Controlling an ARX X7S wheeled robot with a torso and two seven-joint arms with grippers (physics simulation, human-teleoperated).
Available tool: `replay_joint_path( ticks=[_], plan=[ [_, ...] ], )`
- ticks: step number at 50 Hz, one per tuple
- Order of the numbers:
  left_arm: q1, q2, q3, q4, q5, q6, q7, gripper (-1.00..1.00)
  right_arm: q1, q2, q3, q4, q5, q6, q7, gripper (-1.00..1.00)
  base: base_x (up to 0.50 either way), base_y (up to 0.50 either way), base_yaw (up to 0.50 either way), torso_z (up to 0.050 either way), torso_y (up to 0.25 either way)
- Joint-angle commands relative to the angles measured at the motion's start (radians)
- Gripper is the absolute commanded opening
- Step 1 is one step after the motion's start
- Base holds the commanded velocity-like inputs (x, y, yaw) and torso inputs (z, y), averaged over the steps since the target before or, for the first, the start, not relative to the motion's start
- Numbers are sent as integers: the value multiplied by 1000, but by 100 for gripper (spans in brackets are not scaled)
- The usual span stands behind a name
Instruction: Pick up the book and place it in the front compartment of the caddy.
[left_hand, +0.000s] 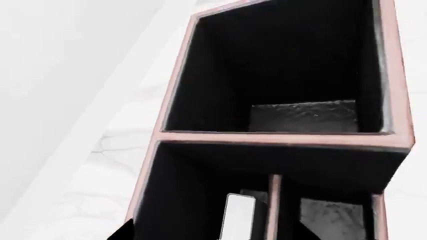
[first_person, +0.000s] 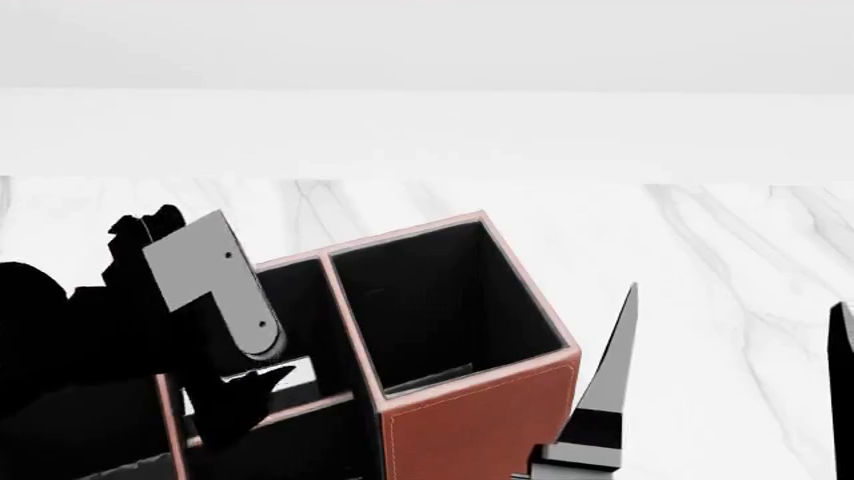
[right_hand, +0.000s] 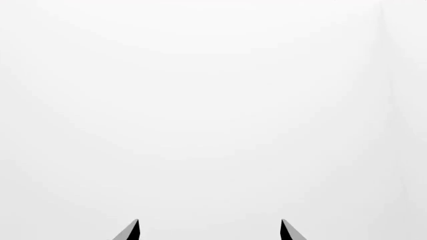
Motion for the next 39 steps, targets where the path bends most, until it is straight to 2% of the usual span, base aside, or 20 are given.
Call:
replay_joint_path(
  ticks=[1,7,8,11,13,19,20,21,32,39],
  plan=[
    [57,-151,-221,344,-102,106,-271,100,16,-27,11,-10,-20,8,-28,100,0,0,0,0,0],
    [195,-234,-306,507,-111,258,-496,100,25,-36,-7,-4,-27,14,-33,100,0,0,0,0,0],
    [240,-257,-339,543,-134,308,-566,100,24,-33,-4,-9,-24,15,-30,100,0,0,0,0,0],
    [318,-302,-358,615,-100,384,-665,100,16,-32,-1,-4,-27,7,-30,100,0,0,0,0,0],
    [348,-322,-348,649,-55,418,-666,100,18,-35,-7,0,-30,7,-32,100,0,0,0,0,0],
    [470,-374,-366,697,0,525,-804,100,30,-38,-14,-3,-29,16,-32,100,0,0,0,0,0],
    [620,-467,-399,735,87,675,-954,100,23,-34,-10,-7,-31,13,-28,100,0,0,0,0,0],
    [711,-477,-406,736,115,825,-1005,100,21,-34,-10,-5,-32,11,-29,100,0,0,0,0,0],
    [826,-535,-423,796,233,943,-1155,100,21,-34,-12,-4,-32,9,-27,100,0,0,0,0,0],
    [892,-541,-421,801,326,1000,-1223,100,17,-32,-14,-5,-33,10,-24,100,0,0,0,0,0]
  ],
)
